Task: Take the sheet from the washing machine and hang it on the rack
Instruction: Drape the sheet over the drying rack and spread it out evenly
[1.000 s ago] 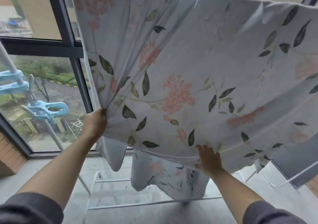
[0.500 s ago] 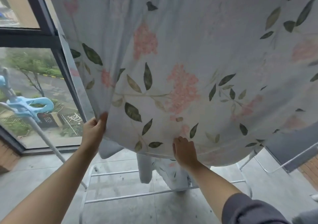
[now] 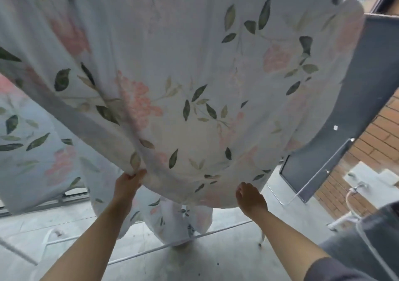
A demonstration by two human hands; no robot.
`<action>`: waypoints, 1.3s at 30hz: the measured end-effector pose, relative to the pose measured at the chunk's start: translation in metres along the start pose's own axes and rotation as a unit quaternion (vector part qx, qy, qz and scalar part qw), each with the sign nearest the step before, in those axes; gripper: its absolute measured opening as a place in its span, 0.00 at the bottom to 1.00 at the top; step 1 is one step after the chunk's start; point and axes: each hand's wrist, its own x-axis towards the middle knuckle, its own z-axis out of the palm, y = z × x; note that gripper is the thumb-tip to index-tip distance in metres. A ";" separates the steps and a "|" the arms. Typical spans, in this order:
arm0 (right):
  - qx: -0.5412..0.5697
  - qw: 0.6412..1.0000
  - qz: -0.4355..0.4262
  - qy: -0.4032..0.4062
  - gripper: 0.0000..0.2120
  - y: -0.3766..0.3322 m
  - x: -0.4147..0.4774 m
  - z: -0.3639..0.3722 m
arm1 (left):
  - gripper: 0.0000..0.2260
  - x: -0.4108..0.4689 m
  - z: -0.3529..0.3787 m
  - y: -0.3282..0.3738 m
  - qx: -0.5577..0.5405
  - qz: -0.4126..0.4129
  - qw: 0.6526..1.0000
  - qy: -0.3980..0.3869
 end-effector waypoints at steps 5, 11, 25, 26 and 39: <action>0.085 0.993 0.053 -0.067 0.03 0.114 0.026 -0.007 | 0.10 -0.008 0.097 -0.040 -0.007 -0.029 0.999 -0.010; 0.132 0.986 0.024 -0.102 0.10 0.182 0.019 -0.016 | 0.11 -0.053 0.205 -0.036 -0.048 -0.069 0.991 -0.109; 0.313 0.947 -0.062 0.043 0.09 0.129 -0.028 -0.074 | 0.11 -0.150 0.265 0.111 -0.299 0.000 0.943 -0.147; 0.337 0.938 -0.069 0.044 0.08 0.127 -0.038 -0.083 | 0.11 -0.160 0.257 0.118 -0.315 0.010 0.938 -0.147; 0.384 0.889 -0.233 0.093 0.07 0.038 -0.100 -0.166 | 0.09 -0.251 0.219 0.210 -0.265 0.168 0.921 -0.230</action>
